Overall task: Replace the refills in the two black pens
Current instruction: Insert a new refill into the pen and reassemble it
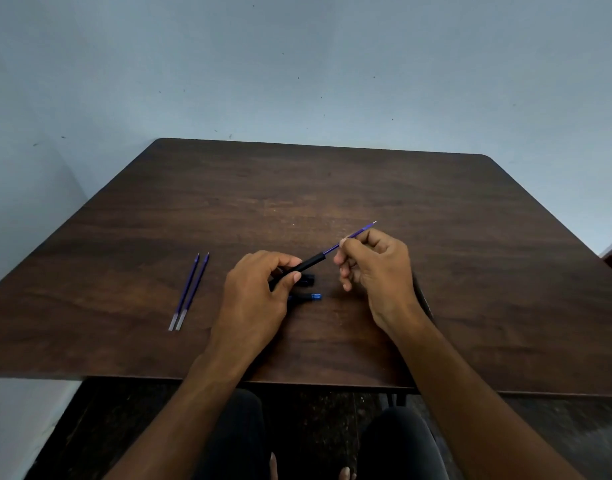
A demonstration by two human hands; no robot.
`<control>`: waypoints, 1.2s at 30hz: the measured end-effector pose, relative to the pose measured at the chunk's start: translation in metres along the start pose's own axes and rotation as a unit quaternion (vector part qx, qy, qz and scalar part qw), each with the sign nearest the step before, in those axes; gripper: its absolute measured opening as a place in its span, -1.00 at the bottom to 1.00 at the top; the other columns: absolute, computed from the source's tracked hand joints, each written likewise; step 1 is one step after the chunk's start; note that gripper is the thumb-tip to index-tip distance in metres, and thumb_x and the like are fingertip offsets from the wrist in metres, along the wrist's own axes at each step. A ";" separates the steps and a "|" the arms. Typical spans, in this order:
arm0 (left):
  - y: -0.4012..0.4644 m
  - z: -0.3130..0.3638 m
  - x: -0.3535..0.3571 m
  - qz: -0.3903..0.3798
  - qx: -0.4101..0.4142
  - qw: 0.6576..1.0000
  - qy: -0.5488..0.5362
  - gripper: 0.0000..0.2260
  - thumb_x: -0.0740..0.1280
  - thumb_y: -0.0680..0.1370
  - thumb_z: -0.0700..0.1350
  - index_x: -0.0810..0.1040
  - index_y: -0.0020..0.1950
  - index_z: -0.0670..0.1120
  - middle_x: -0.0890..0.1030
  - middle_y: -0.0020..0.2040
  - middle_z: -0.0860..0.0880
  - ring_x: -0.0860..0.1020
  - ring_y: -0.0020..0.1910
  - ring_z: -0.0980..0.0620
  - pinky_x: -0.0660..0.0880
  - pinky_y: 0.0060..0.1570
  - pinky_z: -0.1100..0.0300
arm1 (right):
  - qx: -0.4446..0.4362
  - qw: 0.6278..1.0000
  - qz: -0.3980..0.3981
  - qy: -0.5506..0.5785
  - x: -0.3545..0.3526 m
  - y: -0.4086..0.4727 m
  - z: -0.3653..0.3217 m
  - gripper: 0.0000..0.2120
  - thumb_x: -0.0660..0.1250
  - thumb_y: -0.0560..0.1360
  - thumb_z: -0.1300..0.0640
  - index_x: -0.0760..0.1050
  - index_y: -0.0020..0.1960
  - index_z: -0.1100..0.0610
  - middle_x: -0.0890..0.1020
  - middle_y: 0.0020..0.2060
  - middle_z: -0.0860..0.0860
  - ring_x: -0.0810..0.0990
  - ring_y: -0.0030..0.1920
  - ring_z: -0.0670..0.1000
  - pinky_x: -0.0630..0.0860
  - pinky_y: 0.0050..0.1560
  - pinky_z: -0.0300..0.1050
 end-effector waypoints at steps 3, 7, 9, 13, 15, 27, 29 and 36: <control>0.000 0.000 0.000 -0.001 0.000 1.000 -0.001 -0.81 0.47 0.51 -0.14 0.66 0.09 0.05 0.55 -0.11 0.25 0.51 -0.07 0.26 0.43 -0.06 0.34 | 0.003 1.000 -0.017 -0.016 0.003 -0.001 0.003 -0.84 0.38 0.52 0.25 0.60 -0.23 0.13 0.67 -0.34 0.10 0.52 -0.44 0.00 0.44 -0.47 -0.12; 0.000 0.000 0.000 0.005 0.002 1.000 0.001 -0.81 0.48 0.50 -0.14 0.66 0.09 0.04 0.55 -0.11 0.25 0.50 -0.08 0.28 0.39 -0.07 0.40 | 0.001 0.999 -0.029 -0.035 0.006 -0.003 0.003 -0.86 0.42 0.51 0.24 0.61 -0.23 0.13 0.67 -0.35 0.09 0.52 -0.43 0.00 0.45 -0.46 -0.12; 0.000 0.001 -0.001 0.008 0.003 1.000 0.002 -0.81 0.48 0.50 -0.15 0.67 0.08 0.04 0.57 -0.10 0.22 0.50 -0.09 0.26 0.37 -0.08 0.42 | 0.000 0.999 -0.035 -0.035 0.007 -0.004 0.003 -0.88 0.43 0.49 0.24 0.61 -0.23 0.17 0.65 -0.37 0.09 0.50 -0.43 0.03 0.44 -0.46 -0.10; -0.001 0.000 -0.003 0.013 -0.003 1.000 0.003 -0.82 0.48 0.50 -0.16 0.67 0.07 0.03 0.57 -0.10 0.23 0.51 -0.08 0.24 0.37 -0.06 0.44 | 0.000 0.995 -0.060 -0.076 0.008 -0.005 0.004 -0.86 0.46 0.50 0.14 0.63 -0.18 0.19 0.63 -0.40 0.07 0.49 -0.41 0.09 0.47 -0.41 -0.07; -0.001 -0.002 -0.004 0.018 -0.009 1.000 0.002 -0.82 0.48 0.50 -0.16 0.66 0.07 0.04 0.55 -0.11 0.25 0.51 -0.07 0.25 0.38 -0.06 0.45 | 0.003 0.996 -0.065 -0.059 0.008 -0.006 0.002 -0.85 0.49 0.48 0.07 0.65 -0.15 0.16 0.61 -0.38 0.08 0.49 -0.40 0.08 0.48 -0.40 -0.08; -0.002 -0.007 -0.005 0.027 -0.031 0.999 -0.006 -0.80 0.45 0.52 -0.09 0.62 0.11 0.13 0.54 -0.07 0.29 0.51 0.00 0.30 0.40 0.04 0.40 | -0.028 0.999 -0.009 0.037 -0.004 -0.005 -0.007 -0.91 0.48 0.48 0.13 0.69 -0.09 0.16 0.71 -0.25 0.10 0.59 -0.33 0.03 0.55 -0.39 -0.12; -0.002 -0.009 -0.003 0.022 -0.038 0.999 -0.012 -0.80 0.44 0.53 -0.07 0.61 0.12 0.15 0.60 -0.01 0.21 0.55 0.02 0.22 0.48 0.05 0.29 | -0.022 0.999 -0.012 0.042 -0.004 -0.004 -0.006 -0.90 0.48 0.47 0.12 0.69 -0.08 0.16 0.71 -0.24 0.10 0.58 -0.32 0.05 0.54 -0.37 -0.10; -0.003 -0.009 -0.013 0.076 -0.018 0.997 -0.030 -0.73 0.48 0.49 -0.22 0.69 0.14 0.03 0.60 -0.05 0.22 0.56 -0.07 0.35 0.38 0.05 0.57 | 0.002 0.998 -0.050 0.043 0.004 -0.007 -0.002 -0.80 0.51 0.43 0.08 0.67 -0.08 0.23 0.69 -0.29 0.11 0.58 -0.33 0.06 0.53 -0.38 -0.07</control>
Point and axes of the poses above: each hand's wrist, its own y-axis towards the middle knuckle, its own x-axis out of the palm, z = x × y, the point moved 8 cm from there along y, towards the middle knuckle
